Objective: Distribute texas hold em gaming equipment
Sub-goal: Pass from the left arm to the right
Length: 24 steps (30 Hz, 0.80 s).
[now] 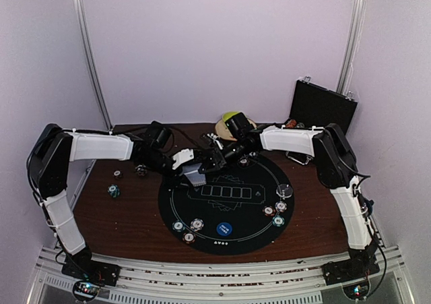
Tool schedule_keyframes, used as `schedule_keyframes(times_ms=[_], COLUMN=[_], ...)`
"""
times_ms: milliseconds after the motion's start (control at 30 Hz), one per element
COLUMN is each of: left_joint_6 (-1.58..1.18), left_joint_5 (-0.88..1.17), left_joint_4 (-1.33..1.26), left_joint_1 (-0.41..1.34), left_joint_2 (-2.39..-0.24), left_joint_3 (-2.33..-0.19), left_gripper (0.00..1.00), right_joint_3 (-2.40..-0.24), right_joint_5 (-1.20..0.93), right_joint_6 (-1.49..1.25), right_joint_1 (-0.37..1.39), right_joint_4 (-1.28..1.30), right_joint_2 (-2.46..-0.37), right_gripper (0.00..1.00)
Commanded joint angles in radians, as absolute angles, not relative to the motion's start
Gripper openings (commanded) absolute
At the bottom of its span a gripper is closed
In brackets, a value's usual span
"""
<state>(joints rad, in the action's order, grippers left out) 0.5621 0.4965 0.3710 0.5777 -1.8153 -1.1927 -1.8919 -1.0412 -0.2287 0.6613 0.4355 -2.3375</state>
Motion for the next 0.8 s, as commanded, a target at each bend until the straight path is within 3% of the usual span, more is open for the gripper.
schedule_keyframes(times_ms=[0,500,667,767], left_joint_6=[0.564,0.554,0.552,0.552], left_joint_5=[0.545,0.527,0.525,0.523], left_joint_4=[0.362,0.361,0.363,0.364], left_joint_1=[0.582,0.583,0.583,0.581], left_joint_2=[-1.823,-1.842,-1.844,-1.845], left_joint_3=[-1.215,-1.221,-1.221,-1.225], left_gripper=[0.34,0.34,0.34,0.34], right_joint_3=[-1.913,-1.902,-1.905,-1.905], right_joint_5=[-0.952,-0.971,-0.975,-0.996], right_joint_6=[-0.195,-0.179,-0.188,-0.204], right_joint_1=[0.639,0.641,0.641,0.644], right_joint_4=[0.471,0.477,0.472,0.457], right_joint_2=[-2.307,-2.285,-2.292,-2.301], right_gripper=[0.23,0.14,0.3,0.35])
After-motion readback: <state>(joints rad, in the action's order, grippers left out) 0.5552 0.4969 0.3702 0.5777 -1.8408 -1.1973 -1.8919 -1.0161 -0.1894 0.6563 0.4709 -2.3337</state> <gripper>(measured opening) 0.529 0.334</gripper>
